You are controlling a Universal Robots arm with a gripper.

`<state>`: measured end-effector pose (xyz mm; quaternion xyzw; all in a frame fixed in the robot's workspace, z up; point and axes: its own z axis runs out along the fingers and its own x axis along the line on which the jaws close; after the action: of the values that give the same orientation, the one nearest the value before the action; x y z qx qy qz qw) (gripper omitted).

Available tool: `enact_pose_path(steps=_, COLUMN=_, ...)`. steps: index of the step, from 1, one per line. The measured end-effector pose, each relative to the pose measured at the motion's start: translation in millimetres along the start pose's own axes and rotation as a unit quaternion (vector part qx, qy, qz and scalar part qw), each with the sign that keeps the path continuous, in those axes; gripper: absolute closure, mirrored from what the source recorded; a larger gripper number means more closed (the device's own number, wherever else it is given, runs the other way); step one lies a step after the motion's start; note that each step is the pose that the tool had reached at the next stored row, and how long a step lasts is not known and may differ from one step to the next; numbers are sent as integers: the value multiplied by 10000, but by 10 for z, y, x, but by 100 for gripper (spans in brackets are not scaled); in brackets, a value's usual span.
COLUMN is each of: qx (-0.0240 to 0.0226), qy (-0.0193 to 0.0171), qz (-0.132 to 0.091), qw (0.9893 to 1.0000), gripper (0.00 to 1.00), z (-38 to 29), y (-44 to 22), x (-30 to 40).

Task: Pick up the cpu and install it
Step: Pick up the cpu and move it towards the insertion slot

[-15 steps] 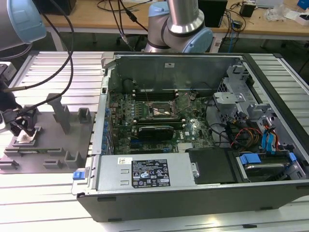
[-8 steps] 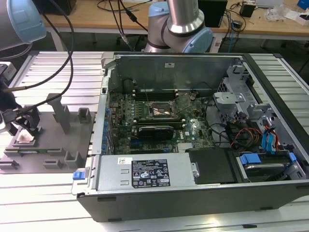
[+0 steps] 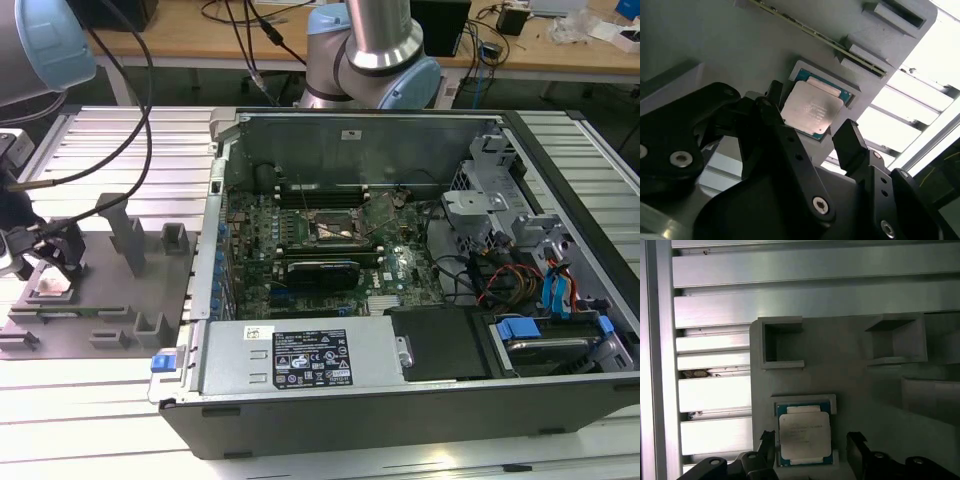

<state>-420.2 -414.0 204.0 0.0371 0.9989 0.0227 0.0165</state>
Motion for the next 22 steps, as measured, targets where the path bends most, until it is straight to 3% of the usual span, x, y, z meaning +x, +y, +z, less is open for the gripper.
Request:
enact_pose_path(steps=6, qx=-1, qy=2, qz=-25, qw=10000, gripper=32, z=87, y=-4, x=3)
enact_pose_path(steps=10, qx=-4, qy=3, qz=-71, qw=10000, gripper=32, z=131, y=37, x=18)
enact_pose_path(steps=16, qx=-9, qy=15, qz=-348, qw=9994, gripper=32, z=149, y=48, x=29)
enact_pose_path(steps=22, qx=-10, qy=18, qz=-392, qw=9992, gripper=32, z=167, y=48, x=56)
